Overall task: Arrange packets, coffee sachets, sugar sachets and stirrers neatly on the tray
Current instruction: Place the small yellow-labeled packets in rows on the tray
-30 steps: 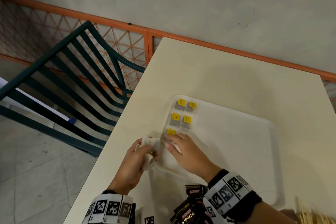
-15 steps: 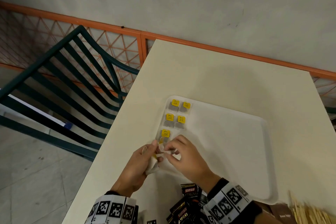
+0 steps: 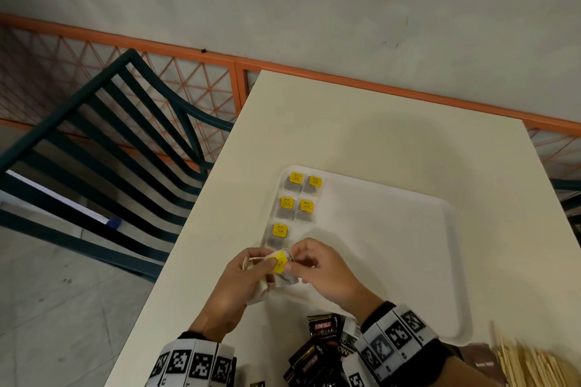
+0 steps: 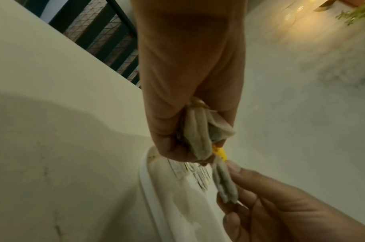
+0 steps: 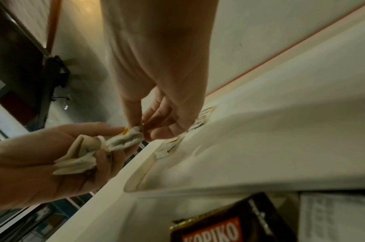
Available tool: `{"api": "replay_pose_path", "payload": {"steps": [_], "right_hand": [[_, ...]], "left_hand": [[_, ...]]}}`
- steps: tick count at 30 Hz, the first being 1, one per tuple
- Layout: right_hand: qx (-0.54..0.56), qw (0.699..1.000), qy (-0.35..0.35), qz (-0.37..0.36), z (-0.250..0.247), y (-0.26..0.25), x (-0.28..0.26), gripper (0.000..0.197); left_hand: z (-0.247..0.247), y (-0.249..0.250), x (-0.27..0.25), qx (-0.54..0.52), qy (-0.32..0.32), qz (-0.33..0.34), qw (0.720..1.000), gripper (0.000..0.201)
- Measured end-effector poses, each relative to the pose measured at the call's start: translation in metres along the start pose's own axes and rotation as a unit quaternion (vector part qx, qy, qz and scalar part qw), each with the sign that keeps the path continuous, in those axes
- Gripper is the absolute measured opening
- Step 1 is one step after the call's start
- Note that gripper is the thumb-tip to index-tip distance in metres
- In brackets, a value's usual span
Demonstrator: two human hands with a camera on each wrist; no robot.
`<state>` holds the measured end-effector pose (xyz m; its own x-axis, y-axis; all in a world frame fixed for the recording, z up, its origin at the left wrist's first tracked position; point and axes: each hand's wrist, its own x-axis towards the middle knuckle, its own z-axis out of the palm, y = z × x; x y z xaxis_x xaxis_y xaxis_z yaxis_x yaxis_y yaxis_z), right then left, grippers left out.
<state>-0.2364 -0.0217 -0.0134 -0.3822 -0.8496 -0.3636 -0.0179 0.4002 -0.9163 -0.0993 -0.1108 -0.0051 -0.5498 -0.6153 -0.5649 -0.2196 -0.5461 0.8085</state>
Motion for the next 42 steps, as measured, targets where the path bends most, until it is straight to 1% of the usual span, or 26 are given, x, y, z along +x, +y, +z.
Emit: {"api": "replay_pose_path", "payload": {"steps": [1, 3, 5, 6, 8, 10, 13, 15, 17, 19, 21, 22, 24, 26, 27, 28, 31, 33, 36, 39, 40, 42], "right_hand": [[0.005, 1.0, 0.023, 0.008, -0.001, 0.001, 0.002, 0.021], [0.024, 0.995, 0.097, 0.026, -0.005, 0.006, 0.009, 0.023], [0.026, 0.985, 0.162, 0.044, -0.01, 0.01, 0.017, 0.024], [0.019, 0.982, 0.179, 0.048, -0.011, 0.012, 0.02, 0.023], [0.001, 0.98, 0.191, 0.048, -0.012, 0.015, 0.026, 0.021], [-0.023, 0.98, 0.195, 0.038, -0.011, 0.018, 0.032, 0.023], [-0.078, 0.978, 0.194, 0.011, -0.009, 0.024, 0.037, 0.028], [-0.097, 0.975, 0.2, 0.01, -0.009, 0.026, 0.039, 0.027], [-0.111, 0.971, 0.213, 0.009, -0.009, 0.025, 0.039, 0.019], [-0.155, 0.963, 0.222, -0.002, -0.008, 0.02, 0.038, 0.006], [-0.202, 0.956, 0.209, -0.03, -0.003, 0.012, 0.031, 0.007], [-0.198, 0.962, 0.184, -0.045, 0.001, 0.005, 0.026, 0.007], [-0.146, 0.982, 0.095, -0.069, 0.01, -0.01, 0.011, 0.005], [-0.093, 0.993, -0.007, -0.071, 0.019, -0.025, -0.004, 0.01], [-0.087, 0.993, -0.04, -0.072, 0.023, -0.028, -0.009, 0.011], [-0.091, 0.991, -0.055, -0.077, 0.026, -0.029, -0.013, 0.015], [-0.125, 0.987, -0.032, -0.097, 0.035, -0.022, -0.016, 0.025], [-0.136, 0.986, -0.015, -0.092, 0.035, -0.02, -0.016, 0.028], [-0.11, 0.991, 0.004, -0.08, 0.028, -0.021, -0.017, 0.018], [-0.062, 0.995, 0.023, -0.076, 0.022, -0.019, -0.016, 0.024], [-0.047, 0.996, 0.029, -0.071, 0.021, -0.016, -0.015, 0.025], [-0.022, 0.997, 0.041, -0.06, 0.018, -0.015, -0.014, 0.025]], "left_hand": [[-0.001, -0.001, 0.0, -0.019, 0.01, -0.009, 1.0, 0.01], [-0.005, -0.002, -0.001, -0.06, 0.028, -0.024, 0.998, 0.011], [-0.01, -0.001, -0.004, -0.09, 0.027, -0.032, 0.995, 0.01], [-0.012, 0.0, -0.005, -0.103, 0.026, -0.036, 0.994, 0.011], [-0.015, 0.0, -0.006, -0.129, 0.022, -0.042, 0.99, 0.015], [-0.018, 0.0, -0.007, -0.14, 0.021, -0.045, 0.989, 0.018], [-0.019, -0.002, -0.006, -0.154, 0.016, -0.046, 0.987, 0.017], [-0.019, -0.002, -0.006, -0.17, 0.01, -0.046, 0.984, 0.018], [-0.019, -0.001, -0.005, -0.182, -0.001, -0.046, 0.982, 0.021], [-0.017, 0.001, -0.006, -0.192, -0.013, -0.044, 0.98, 0.025], [-0.015, 0.003, -0.006, -0.211, -0.016, -0.039, 0.977, 0.027], [-0.014, 0.004, -0.006, -0.22, -0.016, -0.034, 0.975, 0.027], [-0.013, 0.004, -0.006, -0.226, -0.017, -0.025, 0.974, 0.023], [-0.012, 0.004, -0.007, -0.198, -0.024, -0.014, 0.98, 0.02], [-0.011, 0.005, -0.009, -0.178, -0.029, -0.009, 0.984, 0.021], [-0.009, 0.005, -0.01, -0.162, -0.033, -0.004, 0.986, 0.022], [-0.004, 0.006, -0.014, -0.139, -0.049, 0.008, 0.989, 0.026], [-0.002, 0.006, -0.016, -0.127, -0.056, 0.008, 0.99, 0.029], [-0.006, 0.004, -0.018, -0.12, -0.077, -0.002, 0.99, 0.033], [-0.01, 0.004, -0.022, -0.076, -0.082, -0.004, 0.994, 0.042], [-0.011, 0.004, -0.023, -0.058, -0.076, -0.003, 0.995, 0.04], [-0.013, 0.001, -0.024, -0.036, -0.054, -0.003, 0.998, 0.026]]}}
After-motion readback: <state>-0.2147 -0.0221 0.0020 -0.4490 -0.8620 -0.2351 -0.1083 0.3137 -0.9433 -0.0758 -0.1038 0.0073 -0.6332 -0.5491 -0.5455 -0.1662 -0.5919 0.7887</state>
